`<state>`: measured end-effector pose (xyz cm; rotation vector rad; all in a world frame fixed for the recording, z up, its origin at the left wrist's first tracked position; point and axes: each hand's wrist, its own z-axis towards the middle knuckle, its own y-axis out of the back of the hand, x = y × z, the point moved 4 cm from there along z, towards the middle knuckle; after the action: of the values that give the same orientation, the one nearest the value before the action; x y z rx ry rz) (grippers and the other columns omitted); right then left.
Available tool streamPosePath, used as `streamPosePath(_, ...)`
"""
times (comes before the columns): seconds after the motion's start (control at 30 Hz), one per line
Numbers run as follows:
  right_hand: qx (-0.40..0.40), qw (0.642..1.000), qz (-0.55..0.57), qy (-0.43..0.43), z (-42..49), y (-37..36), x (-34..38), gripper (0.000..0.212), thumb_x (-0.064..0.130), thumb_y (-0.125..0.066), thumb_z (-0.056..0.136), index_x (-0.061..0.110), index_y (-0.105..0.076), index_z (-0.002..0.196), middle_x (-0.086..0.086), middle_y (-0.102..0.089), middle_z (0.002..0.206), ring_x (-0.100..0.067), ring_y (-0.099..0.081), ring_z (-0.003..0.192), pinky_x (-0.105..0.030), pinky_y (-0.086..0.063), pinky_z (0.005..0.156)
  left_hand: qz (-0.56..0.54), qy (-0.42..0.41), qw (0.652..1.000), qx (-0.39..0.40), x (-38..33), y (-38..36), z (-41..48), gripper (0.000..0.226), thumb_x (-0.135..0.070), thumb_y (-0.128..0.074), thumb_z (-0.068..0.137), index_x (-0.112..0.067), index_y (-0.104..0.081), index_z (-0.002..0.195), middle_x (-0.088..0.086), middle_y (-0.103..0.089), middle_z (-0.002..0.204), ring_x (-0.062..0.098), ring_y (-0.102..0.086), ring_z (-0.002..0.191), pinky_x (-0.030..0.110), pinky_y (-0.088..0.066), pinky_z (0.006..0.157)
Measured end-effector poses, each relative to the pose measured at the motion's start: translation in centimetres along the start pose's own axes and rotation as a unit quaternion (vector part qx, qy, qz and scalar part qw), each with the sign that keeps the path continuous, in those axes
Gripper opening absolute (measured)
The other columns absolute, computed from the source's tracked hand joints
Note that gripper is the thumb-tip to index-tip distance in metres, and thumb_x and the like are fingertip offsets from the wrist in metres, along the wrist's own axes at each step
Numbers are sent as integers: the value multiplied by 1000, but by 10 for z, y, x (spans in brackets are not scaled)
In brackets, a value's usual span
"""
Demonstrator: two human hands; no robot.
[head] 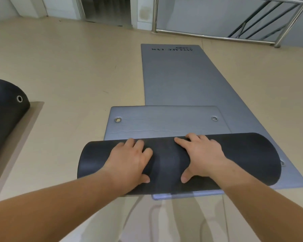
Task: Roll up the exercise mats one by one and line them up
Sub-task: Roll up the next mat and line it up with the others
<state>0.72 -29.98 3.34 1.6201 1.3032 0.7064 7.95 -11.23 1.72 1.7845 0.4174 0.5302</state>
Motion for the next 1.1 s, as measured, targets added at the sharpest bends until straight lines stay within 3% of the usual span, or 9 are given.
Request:
streamPosePath(0.07,14,999,29,4,11,9,-3,132,69,-90,56,44,-17,162,5,-34,158,-26,-38,143,-44,-45,104,-5,9,1000,-7,-3,-8,-6,78,-67,-54,94,-17,-34,150,9,-42,143,31,-43,124,41,-43,97)
streamPosePath(0.17,18,997,69,2,22,13,-6,127,61,-94,56,45,-22,160,9,-42,152,-25,-44,139,-44,-46,101,16,20,999,48,-11,-25,-7,128,-77,-62,82,-4,4,163,23,-7,167,46,-16,150,57,-24,123)
streamPosePath(0.3,-48,996,67,-20,15,5,-2,104,57,-88,68,42,-32,155,7,-39,153,-23,-36,144,-48,-38,113,67,35,995,64,-16,-43,9,142,-71,-71,82,7,21,157,35,8,165,56,-1,152,67,-14,123)
streamPosePath(0.43,-65,996,56,-16,5,-7,2,78,56,-68,92,40,-29,158,0,-30,162,-27,-27,150,-47,-35,116,45,44,997,39,-2,-41,23,123,-55,-75,76,-2,-1,159,25,-18,157,48,-23,141,58,-31,116)
streamPosePath(0.57,-2,998,59,15,3,-8,-7,120,69,-78,69,38,-10,163,-1,-12,171,-28,-10,158,-53,-24,124,15,28,999,27,7,-23,28,103,-54,-78,65,-12,-28,144,10,-42,130,30,-44,113,45,-45,96)
streamPosePath(0.77,-48,996,-73,23,-16,-19,6,123,63,-85,59,28,-15,155,-8,-31,152,-34,-34,137,-51,-37,107,-6,21,997,68,-6,0,6,76,-49,-76,71,-18,-40,131,4,-52,120,25,-52,104,40,-46,89)
streamPosePath(0.9,73,996,-14,56,-39,9,-7,118,53,-94,52,36,-29,149,5,-45,136,-25,-47,126,-45,-45,102,-71,-7,987,147,-27,27,-21,66,-60,-79,66,-23,-45,109,-2,-60,103,23,-61,89,35,-49,75)
streamPosePath(1.0,193,980,17,52,-58,20,-9,119,50,-99,51,41,-33,150,4,-44,139,-25,-45,130,-49,-48,106,-185,-23,952,244,-41,33,-35,69,-64,-85,58,-23,-58,106,-4,-67,98,21,-67,87,36,-60,78)
streamPosePath(1.1,206,977,3,51,-75,18,0,120,56,-96,56,39,-31,156,4,-37,143,-24,-36,138,-51,-46,107,-316,-15,886,338,-47,18,-48,72,-64,-92,54,-27,-68,111,-11,-74,106,14,-72,96,36,-61,90)
